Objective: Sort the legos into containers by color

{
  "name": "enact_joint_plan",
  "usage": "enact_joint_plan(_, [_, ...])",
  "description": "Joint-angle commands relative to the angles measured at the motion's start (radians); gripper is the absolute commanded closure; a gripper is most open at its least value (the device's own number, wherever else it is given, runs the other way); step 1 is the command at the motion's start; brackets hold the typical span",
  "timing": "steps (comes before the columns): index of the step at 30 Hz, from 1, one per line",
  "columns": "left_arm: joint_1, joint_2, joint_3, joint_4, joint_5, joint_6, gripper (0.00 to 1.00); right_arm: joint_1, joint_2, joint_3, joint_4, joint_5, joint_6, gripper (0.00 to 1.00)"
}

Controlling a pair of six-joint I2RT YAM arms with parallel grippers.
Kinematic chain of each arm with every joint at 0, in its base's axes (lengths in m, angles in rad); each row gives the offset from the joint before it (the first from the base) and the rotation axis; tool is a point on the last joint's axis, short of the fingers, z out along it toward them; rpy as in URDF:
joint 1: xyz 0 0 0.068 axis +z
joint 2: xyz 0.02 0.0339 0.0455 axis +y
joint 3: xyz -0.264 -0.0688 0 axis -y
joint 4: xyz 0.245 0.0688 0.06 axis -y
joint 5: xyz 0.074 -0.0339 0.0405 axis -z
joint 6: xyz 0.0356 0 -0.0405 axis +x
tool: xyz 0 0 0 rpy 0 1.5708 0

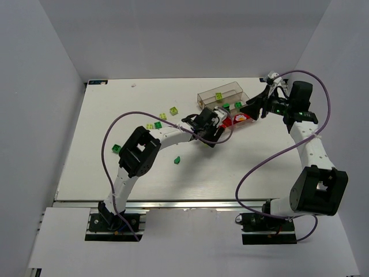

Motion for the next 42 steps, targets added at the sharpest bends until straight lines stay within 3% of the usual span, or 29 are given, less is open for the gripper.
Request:
enact_joint_plan(1, [-0.012,0.001,0.033,-0.026,-0.042,0.026,0.22,-0.013,-0.004,0.004,0.052,-0.028,0.036,0.4])
enact_joint_plan(11, [-0.02,0.01,0.041,-0.032,-0.091,0.02,0.42,-0.033,0.001,-0.011,0.06,-0.036,0.045,0.4])
enact_joint_plan(15, [-0.023,-0.005,0.044,-0.034,-0.099,-0.003,0.71,-0.036,0.001,-0.016,0.058,-0.036,0.045,0.4])
enact_joint_plan(20, [-0.023,-0.092,-0.043,0.021,-0.108,-0.054,0.89,-0.04,-0.007,-0.022,0.041,-0.027,0.026,0.41])
enact_joint_plan(25, [-0.023,-0.216,-0.103,0.072,-0.096,-0.094,0.95,-0.046,-0.01,-0.03,0.032,-0.023,0.016,0.43])
enact_joint_plan(28, [-0.009,-0.247,-0.088,0.088,-0.085,-0.115,0.96,-0.048,-0.008,-0.03,0.027,-0.02,0.011,0.5])
enact_joint_plan(36, [0.086,-0.194,0.103,0.118,0.013,-0.172,1.0,-0.049,-0.016,-0.034,-0.02,-0.031,-0.041,0.7])
enact_joint_plan(42, [0.183,-0.129,0.142,0.296,0.11,-0.298,1.0,-0.049,-0.002,-0.04,-0.022,-0.033,-0.026,0.91])
